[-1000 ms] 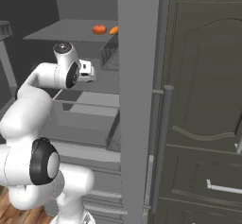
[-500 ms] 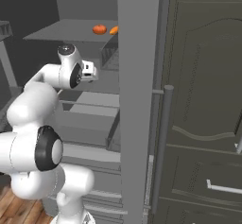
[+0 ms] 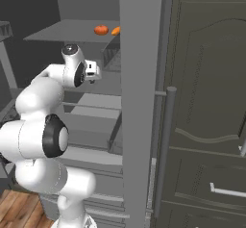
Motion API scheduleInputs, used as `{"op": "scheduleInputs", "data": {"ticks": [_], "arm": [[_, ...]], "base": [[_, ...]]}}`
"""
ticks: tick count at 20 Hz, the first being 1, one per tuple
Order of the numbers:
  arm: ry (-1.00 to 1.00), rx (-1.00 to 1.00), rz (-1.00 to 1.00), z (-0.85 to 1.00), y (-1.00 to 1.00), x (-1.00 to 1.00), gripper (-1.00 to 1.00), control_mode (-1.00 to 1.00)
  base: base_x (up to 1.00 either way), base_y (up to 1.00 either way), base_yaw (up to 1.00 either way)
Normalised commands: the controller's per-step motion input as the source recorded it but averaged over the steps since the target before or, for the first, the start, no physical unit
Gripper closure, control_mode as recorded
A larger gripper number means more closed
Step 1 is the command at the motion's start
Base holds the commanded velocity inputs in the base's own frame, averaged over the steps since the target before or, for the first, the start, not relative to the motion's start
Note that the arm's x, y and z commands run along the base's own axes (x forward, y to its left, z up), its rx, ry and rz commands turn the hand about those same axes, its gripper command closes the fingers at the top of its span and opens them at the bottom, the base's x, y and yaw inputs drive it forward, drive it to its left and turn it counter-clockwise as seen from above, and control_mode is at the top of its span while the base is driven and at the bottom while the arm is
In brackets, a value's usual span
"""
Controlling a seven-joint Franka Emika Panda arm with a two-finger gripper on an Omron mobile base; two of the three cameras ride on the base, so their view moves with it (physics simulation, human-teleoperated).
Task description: Gather the squash and carrot from the fridge and place them on a tray on the dining counter. Then gather the fish and chicken drumstick from the fridge and place them on the other tray.
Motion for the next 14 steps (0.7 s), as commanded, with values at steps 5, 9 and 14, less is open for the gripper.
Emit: {"op": "scheduleInputs", "data": {"ticks": [5,9,14], "arm": [[0.0,-0.02,0.0,-0.12,0.04,0.41,-1.0,-1.0],[0.0,0.0,0.0,-0.13,0.02,0.4,-1.0,-1.0],[0.04,0.0,0.0,-0.2,0.01,0.36,-1.0,-1.0]], "base": [[0.0,0.0,0.0],[0.0,0.0,0.0],[0.0,0.0,0.0]]}}
